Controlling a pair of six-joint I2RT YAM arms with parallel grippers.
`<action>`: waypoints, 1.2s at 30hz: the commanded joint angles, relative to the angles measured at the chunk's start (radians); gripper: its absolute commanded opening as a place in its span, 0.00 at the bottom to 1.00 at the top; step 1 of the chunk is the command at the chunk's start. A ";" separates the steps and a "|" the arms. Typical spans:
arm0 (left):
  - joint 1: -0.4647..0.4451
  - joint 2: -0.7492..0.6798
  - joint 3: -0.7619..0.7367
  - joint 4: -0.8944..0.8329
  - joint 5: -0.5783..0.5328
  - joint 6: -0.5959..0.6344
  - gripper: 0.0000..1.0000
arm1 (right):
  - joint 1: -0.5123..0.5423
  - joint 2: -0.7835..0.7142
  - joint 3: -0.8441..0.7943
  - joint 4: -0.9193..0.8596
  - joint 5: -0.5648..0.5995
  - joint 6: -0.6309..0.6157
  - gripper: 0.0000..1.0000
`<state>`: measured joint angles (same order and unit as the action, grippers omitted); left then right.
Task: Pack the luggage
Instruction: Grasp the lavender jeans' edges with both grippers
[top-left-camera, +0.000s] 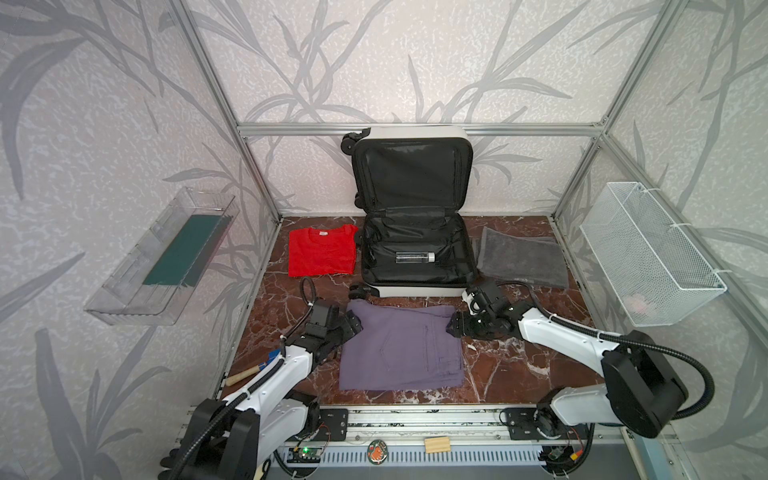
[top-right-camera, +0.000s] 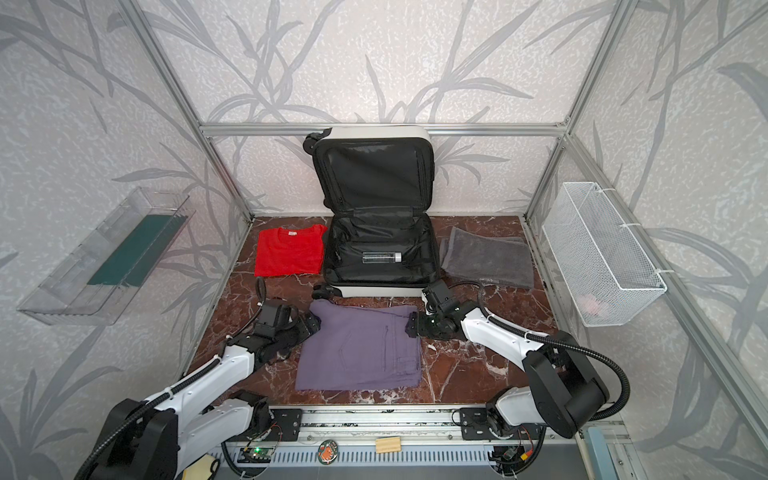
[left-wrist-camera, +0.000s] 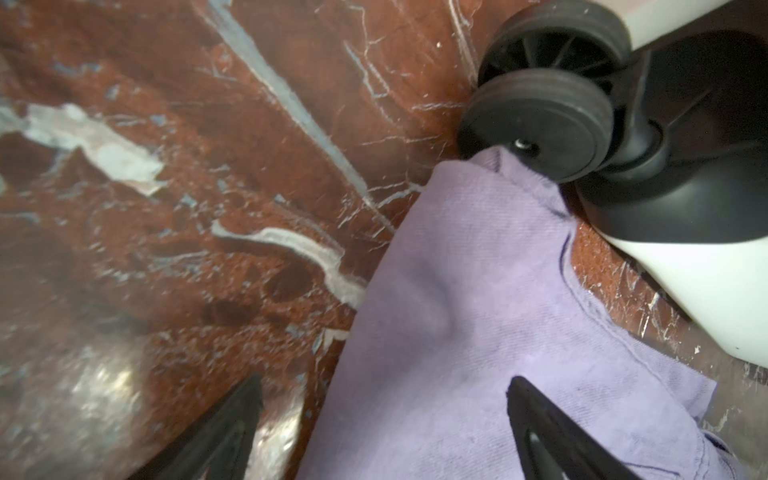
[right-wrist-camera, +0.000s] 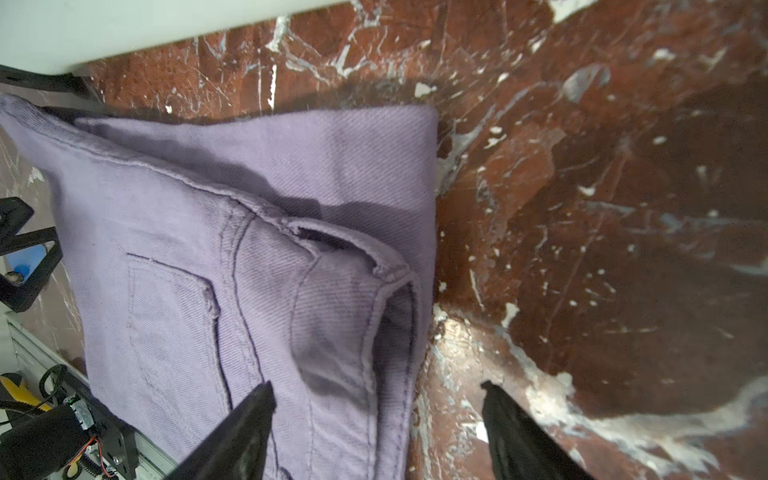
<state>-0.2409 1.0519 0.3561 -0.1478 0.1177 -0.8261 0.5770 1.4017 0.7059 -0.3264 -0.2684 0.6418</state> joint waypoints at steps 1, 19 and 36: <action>0.005 0.036 -0.015 0.030 0.029 0.006 0.94 | 0.007 0.030 -0.024 0.044 -0.025 0.027 0.78; 0.005 0.087 -0.043 0.124 0.127 -0.016 0.31 | 0.023 0.125 -0.077 0.206 -0.103 0.083 0.46; 0.003 -0.428 0.047 -0.228 -0.002 -0.071 0.00 | 0.105 -0.013 0.009 0.113 -0.153 0.055 0.00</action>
<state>-0.2413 0.7006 0.3462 -0.2619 0.2024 -0.8684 0.6540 1.4342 0.6609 -0.1555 -0.3946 0.7109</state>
